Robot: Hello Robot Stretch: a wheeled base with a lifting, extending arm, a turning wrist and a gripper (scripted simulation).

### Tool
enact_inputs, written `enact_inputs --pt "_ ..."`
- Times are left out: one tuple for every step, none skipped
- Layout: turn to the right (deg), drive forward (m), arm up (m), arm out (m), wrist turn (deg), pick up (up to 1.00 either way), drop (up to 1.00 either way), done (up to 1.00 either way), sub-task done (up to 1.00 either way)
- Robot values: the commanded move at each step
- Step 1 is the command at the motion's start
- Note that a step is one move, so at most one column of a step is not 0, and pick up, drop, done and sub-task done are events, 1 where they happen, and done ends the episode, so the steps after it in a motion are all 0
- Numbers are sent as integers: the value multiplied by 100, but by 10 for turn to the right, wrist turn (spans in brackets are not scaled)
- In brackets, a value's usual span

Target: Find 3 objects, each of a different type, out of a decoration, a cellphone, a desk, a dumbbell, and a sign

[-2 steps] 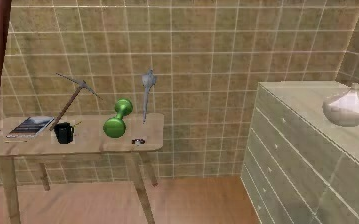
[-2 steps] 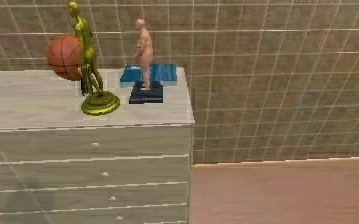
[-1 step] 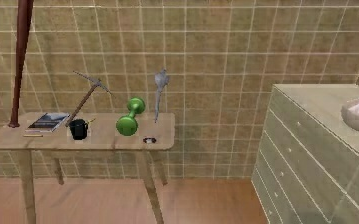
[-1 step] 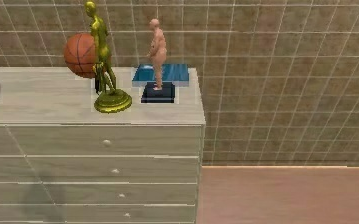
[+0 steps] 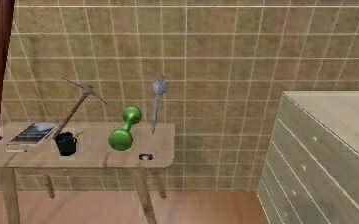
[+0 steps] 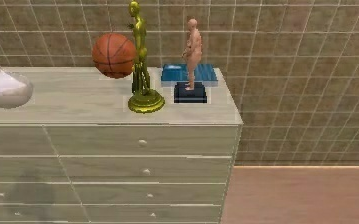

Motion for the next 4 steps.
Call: enact_inputs --pt "-300 0 0 0 0 0 0 0 0" --pt "0 0 0 0 0 0 0 0 100" --pt "300 0 0 0 0 0 0 0 0" --pt "0 15 0 0 0 0 0 0 0"
